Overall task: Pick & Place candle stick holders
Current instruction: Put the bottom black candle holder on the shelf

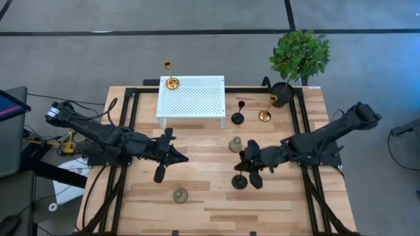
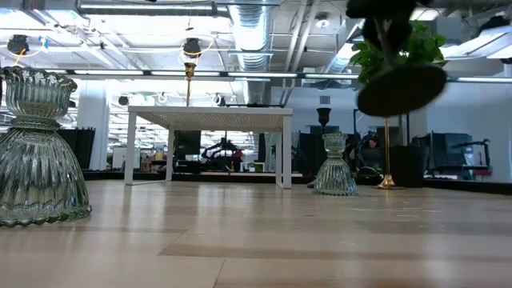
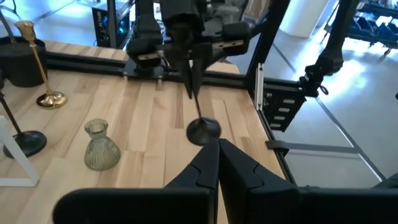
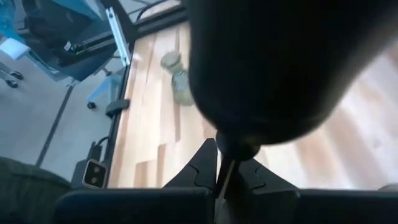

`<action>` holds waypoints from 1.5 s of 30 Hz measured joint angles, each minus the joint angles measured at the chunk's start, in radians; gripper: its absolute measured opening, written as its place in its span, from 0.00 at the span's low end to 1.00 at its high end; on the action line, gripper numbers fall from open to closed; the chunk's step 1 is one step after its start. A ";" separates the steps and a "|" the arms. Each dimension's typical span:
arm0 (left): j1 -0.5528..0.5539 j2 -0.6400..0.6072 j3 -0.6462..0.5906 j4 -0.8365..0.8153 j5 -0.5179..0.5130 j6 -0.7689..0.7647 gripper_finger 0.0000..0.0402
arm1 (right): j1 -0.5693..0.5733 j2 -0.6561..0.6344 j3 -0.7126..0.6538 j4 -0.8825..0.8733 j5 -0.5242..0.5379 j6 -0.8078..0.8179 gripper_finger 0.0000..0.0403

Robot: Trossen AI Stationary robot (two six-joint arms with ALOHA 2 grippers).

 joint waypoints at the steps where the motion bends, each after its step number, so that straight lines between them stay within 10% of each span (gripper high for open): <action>1: 0.000 -0.009 0.000 0.000 -0.008 0.000 0.01 | -0.013 -0.008 0.011 -0.014 -0.001 -0.017 0.00; 22: 0.000 -0.177 0.000 -0.272 -0.078 -0.003 0.01 | -0.367 0.020 0.203 -0.062 -0.238 -0.308 0.00; 45: 0.000 -0.408 0.000 -0.454 -0.114 0.000 0.01 | -0.732 0.726 1.193 -0.414 -0.373 -0.537 0.00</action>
